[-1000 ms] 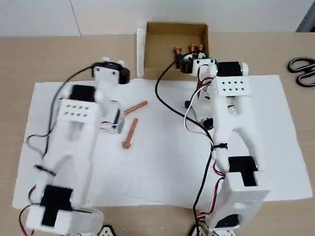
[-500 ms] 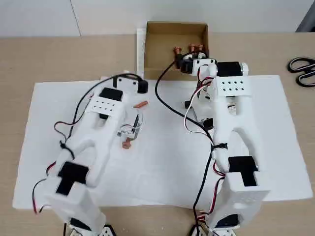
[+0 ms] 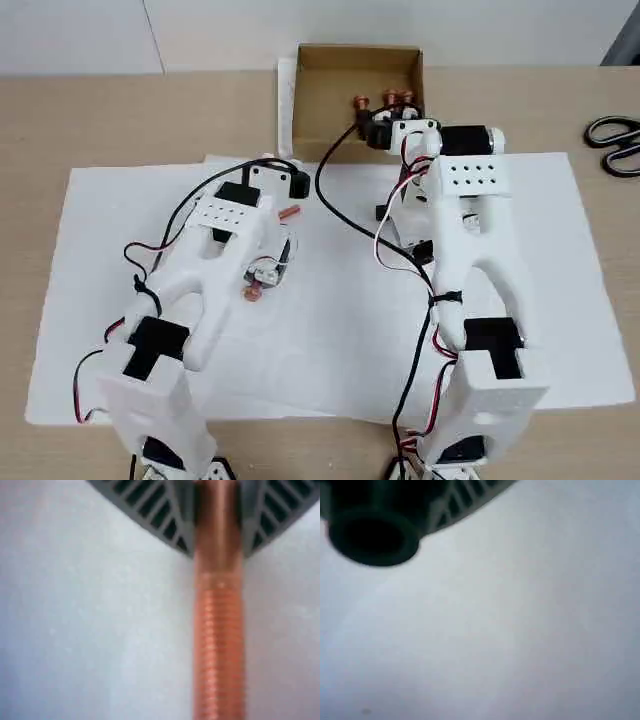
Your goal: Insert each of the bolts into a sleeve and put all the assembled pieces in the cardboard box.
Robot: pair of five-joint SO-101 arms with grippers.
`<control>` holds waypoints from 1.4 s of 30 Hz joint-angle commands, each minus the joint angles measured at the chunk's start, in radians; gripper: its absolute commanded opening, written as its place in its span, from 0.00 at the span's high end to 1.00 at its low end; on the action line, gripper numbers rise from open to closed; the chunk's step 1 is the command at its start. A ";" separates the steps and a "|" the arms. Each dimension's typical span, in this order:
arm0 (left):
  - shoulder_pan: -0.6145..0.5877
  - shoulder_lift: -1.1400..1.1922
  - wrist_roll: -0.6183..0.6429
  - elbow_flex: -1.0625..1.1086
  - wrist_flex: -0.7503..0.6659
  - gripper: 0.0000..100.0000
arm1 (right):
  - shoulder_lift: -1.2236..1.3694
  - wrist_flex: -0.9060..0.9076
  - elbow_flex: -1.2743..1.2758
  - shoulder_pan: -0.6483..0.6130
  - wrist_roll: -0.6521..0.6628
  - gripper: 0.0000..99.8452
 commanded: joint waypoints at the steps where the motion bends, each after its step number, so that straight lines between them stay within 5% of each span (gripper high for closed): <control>1: -0.005 -0.092 -0.032 -0.025 0.064 0.99 | -0.064 0.021 -0.046 0.007 -0.009 1.00; 10: -0.011 -0.400 -0.370 -0.021 0.112 0.99 | -0.064 0.019 -0.046 0.007 -0.009 1.00; 18: -0.068 -0.443 -1.178 0.104 0.112 0.99 | -0.064 0.021 -0.046 0.007 -0.009 1.00; 22: -0.114 -0.443 -1.456 0.194 0.031 0.99 | -0.067 0.021 -0.014 0.007 -0.009 1.00; 31: -0.121 -0.443 -1.528 0.338 -0.255 0.99 | -0.070 0.016 0.011 0.012 -0.009 1.00; 42: -0.121 -0.445 -1.447 0.374 -0.301 0.87 | -0.070 0.016 0.011 0.012 -0.009 1.00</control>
